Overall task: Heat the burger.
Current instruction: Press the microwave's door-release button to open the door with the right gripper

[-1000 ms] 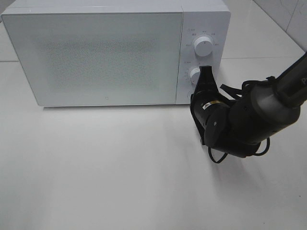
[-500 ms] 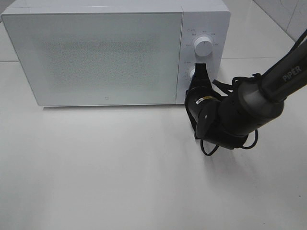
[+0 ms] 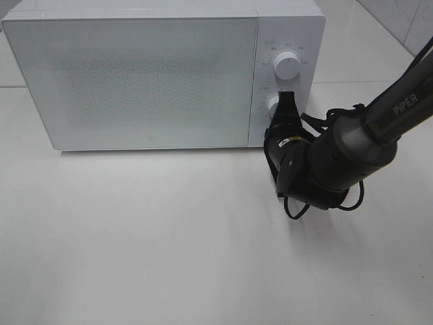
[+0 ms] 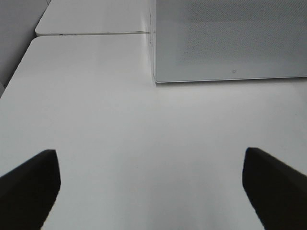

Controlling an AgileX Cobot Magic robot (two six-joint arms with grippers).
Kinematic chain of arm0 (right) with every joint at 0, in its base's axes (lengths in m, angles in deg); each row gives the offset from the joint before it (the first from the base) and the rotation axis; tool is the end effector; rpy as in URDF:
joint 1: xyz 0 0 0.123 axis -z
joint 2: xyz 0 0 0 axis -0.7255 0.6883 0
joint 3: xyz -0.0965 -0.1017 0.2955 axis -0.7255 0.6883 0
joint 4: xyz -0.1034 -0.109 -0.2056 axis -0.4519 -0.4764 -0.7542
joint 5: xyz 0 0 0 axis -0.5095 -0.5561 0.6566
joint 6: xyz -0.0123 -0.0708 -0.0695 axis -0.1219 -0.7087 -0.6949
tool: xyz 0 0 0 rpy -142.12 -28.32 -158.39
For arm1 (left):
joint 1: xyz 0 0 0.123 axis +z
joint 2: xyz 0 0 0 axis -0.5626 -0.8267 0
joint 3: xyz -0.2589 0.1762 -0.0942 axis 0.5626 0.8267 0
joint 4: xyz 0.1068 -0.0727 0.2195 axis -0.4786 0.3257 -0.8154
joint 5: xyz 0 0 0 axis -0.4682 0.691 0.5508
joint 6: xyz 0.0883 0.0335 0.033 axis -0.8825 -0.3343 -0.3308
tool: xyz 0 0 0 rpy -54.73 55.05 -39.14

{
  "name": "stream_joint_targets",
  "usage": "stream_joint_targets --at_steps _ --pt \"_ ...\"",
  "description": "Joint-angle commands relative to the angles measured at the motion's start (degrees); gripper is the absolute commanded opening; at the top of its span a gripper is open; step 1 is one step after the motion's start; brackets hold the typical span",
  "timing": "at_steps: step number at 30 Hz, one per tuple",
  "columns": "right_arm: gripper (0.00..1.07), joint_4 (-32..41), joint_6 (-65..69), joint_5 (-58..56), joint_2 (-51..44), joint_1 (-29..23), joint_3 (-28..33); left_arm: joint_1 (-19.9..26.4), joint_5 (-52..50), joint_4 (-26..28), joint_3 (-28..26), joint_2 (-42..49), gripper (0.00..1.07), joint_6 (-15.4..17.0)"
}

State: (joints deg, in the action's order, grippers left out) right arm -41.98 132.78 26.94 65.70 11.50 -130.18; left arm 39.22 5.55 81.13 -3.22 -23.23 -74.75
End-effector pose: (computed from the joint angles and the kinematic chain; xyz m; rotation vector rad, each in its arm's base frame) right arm 0.3648 0.1864 0.1105 1.4518 1.4905 0.9301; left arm -0.0373 -0.0170 0.2801 0.0833 2.0001 -0.0278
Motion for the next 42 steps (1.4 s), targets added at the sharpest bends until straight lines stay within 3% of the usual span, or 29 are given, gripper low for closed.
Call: stream_joint_targets --at_steps 1,18,27,42 --pt "0.0 -0.23 -0.29 1.78 0.0 0.46 -0.69 0.11 -0.06 0.06 0.23 0.86 0.98 0.23" --pt "0.0 -0.06 -0.46 9.34 0.06 0.46 -3.32 0.11 -0.06 0.06 0.23 0.86 0.98 0.23" --pt "0.0 -1.6 -1.43 13.75 3.67 1.15 -8.59 0.11 -0.06 0.06 0.23 0.86 0.98 0.23" --pt "0.0 0.0 -4.24 11.4 3.78 1.6 -9.8 0.11 -0.06 0.06 0.23 0.86 0.98 0.23"
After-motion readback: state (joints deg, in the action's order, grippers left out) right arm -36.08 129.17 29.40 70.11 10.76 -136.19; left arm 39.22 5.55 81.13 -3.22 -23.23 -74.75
